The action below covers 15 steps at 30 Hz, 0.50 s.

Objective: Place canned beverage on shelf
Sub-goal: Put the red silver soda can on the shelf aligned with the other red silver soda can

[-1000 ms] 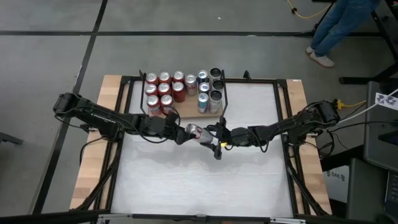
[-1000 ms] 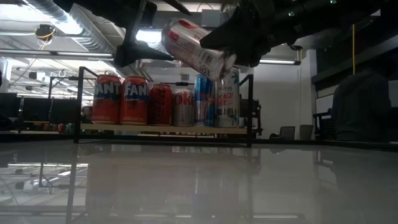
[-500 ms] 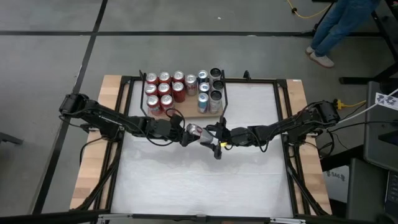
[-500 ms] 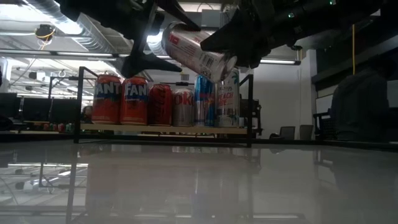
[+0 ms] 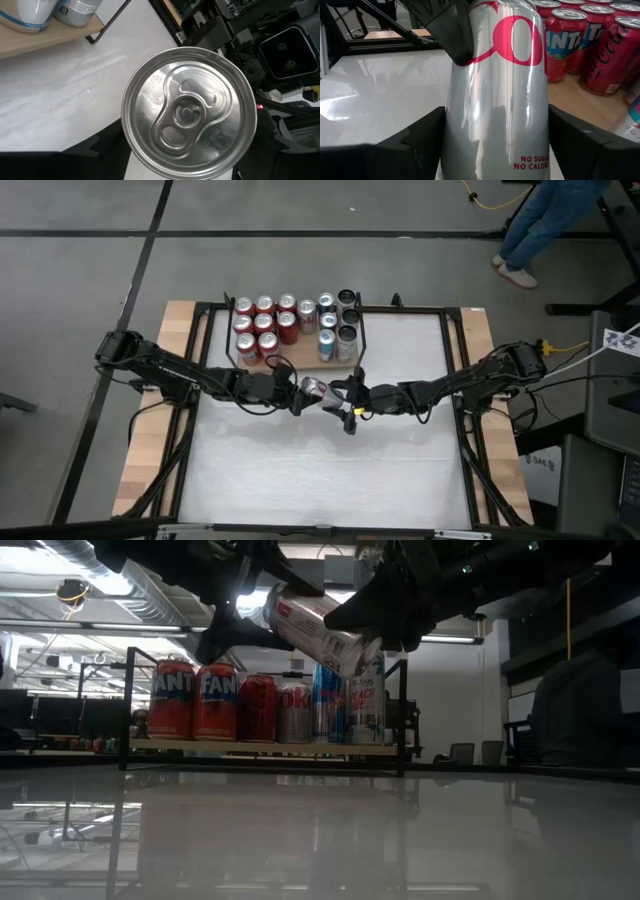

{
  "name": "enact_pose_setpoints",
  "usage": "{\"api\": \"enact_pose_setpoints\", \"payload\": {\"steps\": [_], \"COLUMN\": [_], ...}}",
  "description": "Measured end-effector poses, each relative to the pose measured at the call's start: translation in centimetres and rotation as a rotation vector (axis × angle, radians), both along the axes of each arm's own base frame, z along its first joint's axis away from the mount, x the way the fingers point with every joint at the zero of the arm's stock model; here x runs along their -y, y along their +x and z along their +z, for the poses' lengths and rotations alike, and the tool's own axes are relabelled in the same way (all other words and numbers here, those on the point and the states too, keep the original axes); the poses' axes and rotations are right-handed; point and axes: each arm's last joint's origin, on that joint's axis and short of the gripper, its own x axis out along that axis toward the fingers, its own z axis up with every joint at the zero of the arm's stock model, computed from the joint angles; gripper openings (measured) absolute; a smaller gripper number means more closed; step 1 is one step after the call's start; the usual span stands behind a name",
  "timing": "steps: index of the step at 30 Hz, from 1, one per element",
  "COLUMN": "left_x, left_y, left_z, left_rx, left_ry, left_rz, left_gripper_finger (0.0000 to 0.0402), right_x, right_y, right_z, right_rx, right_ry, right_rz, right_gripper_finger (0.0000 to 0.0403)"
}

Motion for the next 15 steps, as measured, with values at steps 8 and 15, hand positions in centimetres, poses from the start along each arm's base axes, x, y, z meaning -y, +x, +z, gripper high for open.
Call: {"api": "enact_pose_setpoints", "payload": {"steps": [8, 15], "left_x": [0.01, 0.03], "left_y": [0.0, 0.01], "left_z": [0.01, 0.03], "left_rx": [0.001, -0.001], "left_ry": [0.002, 0.022], "left_rz": [-0.001, -0.008], "left_gripper_finger": [0.0267, 0.0267], "right_x": [0.0, -0.01], "right_y": [0.0, -0.01], "right_z": [-0.02, -0.03], "right_rx": [-0.002, -0.004], "right_ry": [0.006, 0.006], "right_rz": [0.0, 0.002], "right_gripper_finger": [0.0294, 0.0309]}}
